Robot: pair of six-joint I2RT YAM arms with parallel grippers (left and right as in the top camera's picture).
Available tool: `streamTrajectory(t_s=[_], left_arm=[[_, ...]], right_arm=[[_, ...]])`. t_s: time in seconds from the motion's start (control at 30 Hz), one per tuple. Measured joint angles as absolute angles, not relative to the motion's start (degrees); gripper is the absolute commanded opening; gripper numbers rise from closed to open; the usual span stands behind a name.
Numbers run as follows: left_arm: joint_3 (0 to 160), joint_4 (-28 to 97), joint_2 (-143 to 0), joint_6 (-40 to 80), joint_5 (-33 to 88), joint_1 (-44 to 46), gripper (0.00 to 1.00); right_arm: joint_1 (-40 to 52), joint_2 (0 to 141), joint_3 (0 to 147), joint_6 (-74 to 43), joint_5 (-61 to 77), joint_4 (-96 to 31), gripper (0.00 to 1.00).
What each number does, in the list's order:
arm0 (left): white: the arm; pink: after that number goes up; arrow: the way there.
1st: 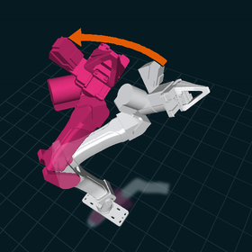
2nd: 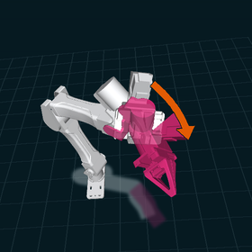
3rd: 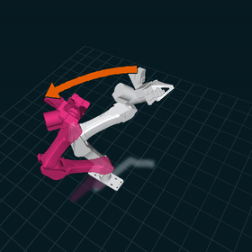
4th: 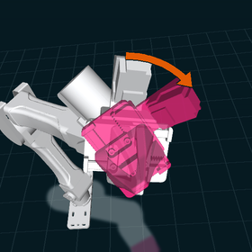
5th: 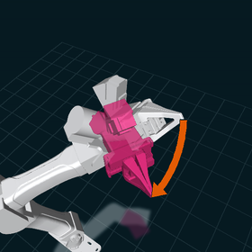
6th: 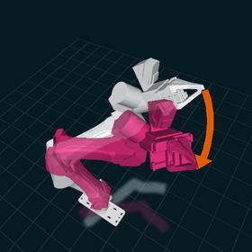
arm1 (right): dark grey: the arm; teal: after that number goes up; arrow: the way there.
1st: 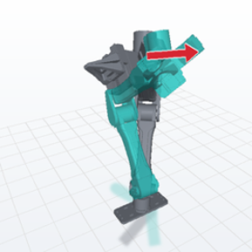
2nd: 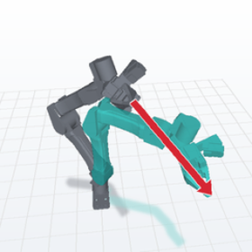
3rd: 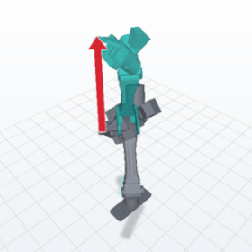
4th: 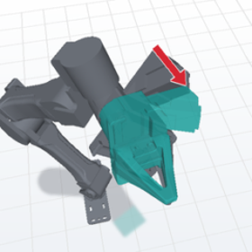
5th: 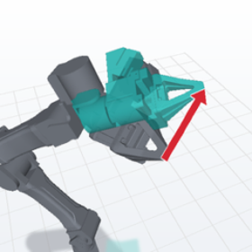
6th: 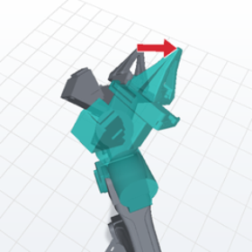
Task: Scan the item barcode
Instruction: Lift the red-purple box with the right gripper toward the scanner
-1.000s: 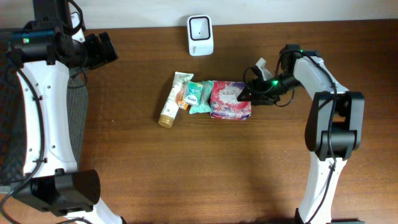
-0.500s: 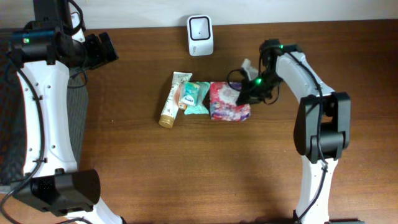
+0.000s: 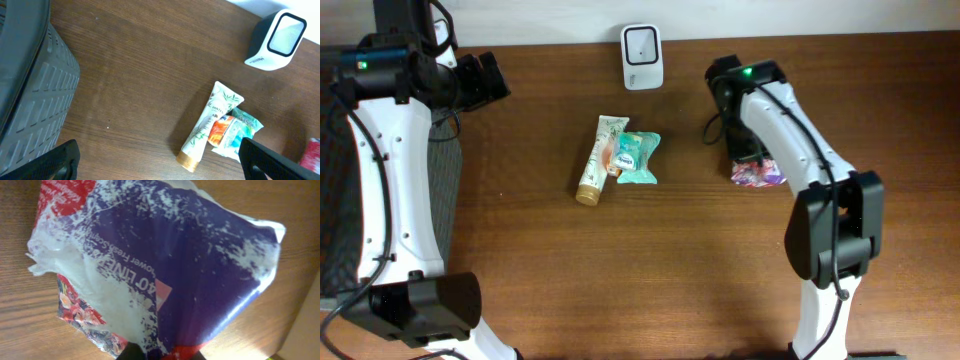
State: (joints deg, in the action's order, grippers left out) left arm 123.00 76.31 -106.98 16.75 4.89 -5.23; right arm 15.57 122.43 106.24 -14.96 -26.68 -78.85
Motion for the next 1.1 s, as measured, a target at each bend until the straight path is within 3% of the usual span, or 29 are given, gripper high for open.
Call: streamTrajectory(t_s=[0.07, 0.1, 0.13, 0.23, 0.3, 0.4, 0.57, 0.77, 0.93, 0.97, 1.07, 1.1], left_arm=[[123.0, 76.3, -107.0, 16.8, 4.9, -5.2, 0.99], [123.0, 76.3, -107.0, 16.8, 4.9, -5.2, 0.99], [123.0, 76.3, -107.0, 16.8, 4.9, -5.2, 0.99], [123.0, 76.3, -107.0, 16.7, 4.9, -5.2, 0.99], [123.0, 76.3, -107.0, 16.7, 4.9, -5.2, 0.99], [123.0, 76.2, -107.0, 16.7, 4.9, -5.2, 0.99], [123.0, 76.3, -107.0, 16.8, 4.9, -5.2, 0.99], [123.0, 76.3, -107.0, 16.8, 4.9, -5.2, 0.99], [123.0, 76.3, -107.0, 16.7, 4.9, -5.2, 0.99], [123.0, 76.4, -107.0, 16.7, 4.9, -5.2, 0.99], [123.0, 76.3, -107.0, 16.8, 4.9, -5.2, 0.99], [123.0, 76.3, -107.0, 16.8, 4.9, -5.2, 0.99]], right_arm=[[18.9, 123.0, 105.9, -14.9, -25.6, -76.2, 0.43], [20.9, 123.0, 105.9, -14.9, -24.4, -74.7, 0.55], [22.5, 123.0, 105.9, -14.9, -23.4, -73.6, 0.57], [29.0, 123.0, 106.0, -15.1, -16.6, -68.4, 0.80], [31.6, 123.1, 107.7, -15.1, -14.3, -69.9, 0.89], [32.2, 123.5, 117.0, -14.9, -12.6, -76.6, 0.95], [17.7, 123.3, 128.8, -10.3, -6.5, -81.9, 0.96], [-4.0, 124.4, 117.0, 9.4, 26.9, -79.0, 0.93], [-5.6, 126.3, 98.3, 15.0, 43.5, -61.7, 0.88], [-5.3, 126.4, 95.2, 14.5, 44.8, -57.1, 0.81], [-4.3, 126.7, 87.7, 7.9, 47.4, -46.3, 0.81], [-3.9, 126.3, 86.2, 6.6, 48.8, -44.3, 0.69]])
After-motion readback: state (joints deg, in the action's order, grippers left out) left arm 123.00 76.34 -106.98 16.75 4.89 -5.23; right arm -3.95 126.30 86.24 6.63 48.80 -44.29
